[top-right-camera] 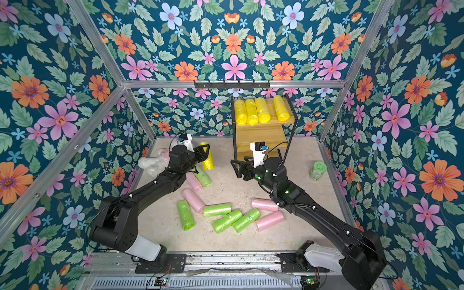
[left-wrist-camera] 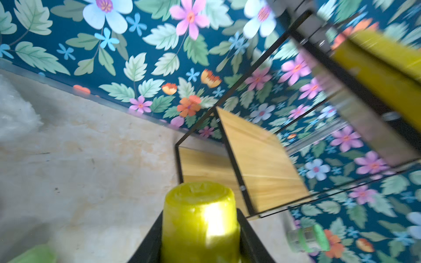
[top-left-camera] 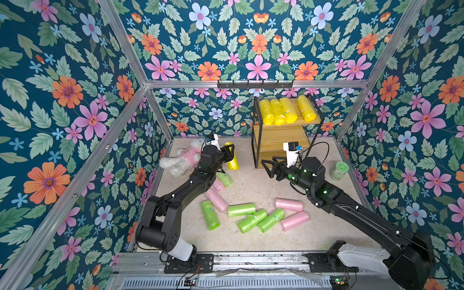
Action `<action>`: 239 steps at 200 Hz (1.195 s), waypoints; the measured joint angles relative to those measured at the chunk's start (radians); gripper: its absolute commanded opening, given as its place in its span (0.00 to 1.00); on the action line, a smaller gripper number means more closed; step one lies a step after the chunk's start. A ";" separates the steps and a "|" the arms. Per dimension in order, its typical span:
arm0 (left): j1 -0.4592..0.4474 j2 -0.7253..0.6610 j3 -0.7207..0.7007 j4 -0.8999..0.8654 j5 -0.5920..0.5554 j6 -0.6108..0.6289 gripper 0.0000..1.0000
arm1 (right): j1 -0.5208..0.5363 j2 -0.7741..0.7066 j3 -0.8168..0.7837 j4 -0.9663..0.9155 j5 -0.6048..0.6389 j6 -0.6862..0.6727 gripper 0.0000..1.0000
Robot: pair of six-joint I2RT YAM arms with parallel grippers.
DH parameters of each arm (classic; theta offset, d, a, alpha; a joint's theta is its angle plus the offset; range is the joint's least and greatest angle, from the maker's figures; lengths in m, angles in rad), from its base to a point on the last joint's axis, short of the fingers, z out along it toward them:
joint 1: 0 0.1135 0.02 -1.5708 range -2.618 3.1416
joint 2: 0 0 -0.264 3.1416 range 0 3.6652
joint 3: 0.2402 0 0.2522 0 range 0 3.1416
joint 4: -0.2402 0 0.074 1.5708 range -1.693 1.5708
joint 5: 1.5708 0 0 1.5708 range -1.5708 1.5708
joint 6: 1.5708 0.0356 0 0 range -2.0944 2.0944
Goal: Sort the rolls of trash bags by color and place them on the shelf
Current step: Pick up the roll of trash bags from the center of the board, then place the roll of trash bags on the shelf.
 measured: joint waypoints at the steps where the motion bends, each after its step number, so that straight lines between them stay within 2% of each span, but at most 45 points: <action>1: 0.000 -0.006 -0.008 0.011 0.001 -0.011 0.32 | 0.001 0.003 -0.001 0.006 0.000 0.003 0.88; 43: -0.040 -0.127 -0.166 0.228 -0.017 -0.224 0.32 | 0.049 0.130 -0.017 0.231 -0.021 0.097 0.94; 90: -0.089 -0.205 -0.251 0.372 -0.082 -0.347 0.33 | 0.096 0.246 0.010 0.376 -0.053 0.190 0.95; 195: -0.175 -0.244 -0.309 0.516 -0.224 -0.372 0.33 | 0.123 0.364 0.045 0.518 -0.158 0.323 0.88; 239: -0.184 -0.242 -0.325 0.562 -0.261 -0.372 0.32 | 0.131 0.383 0.052 0.563 -0.182 0.369 0.78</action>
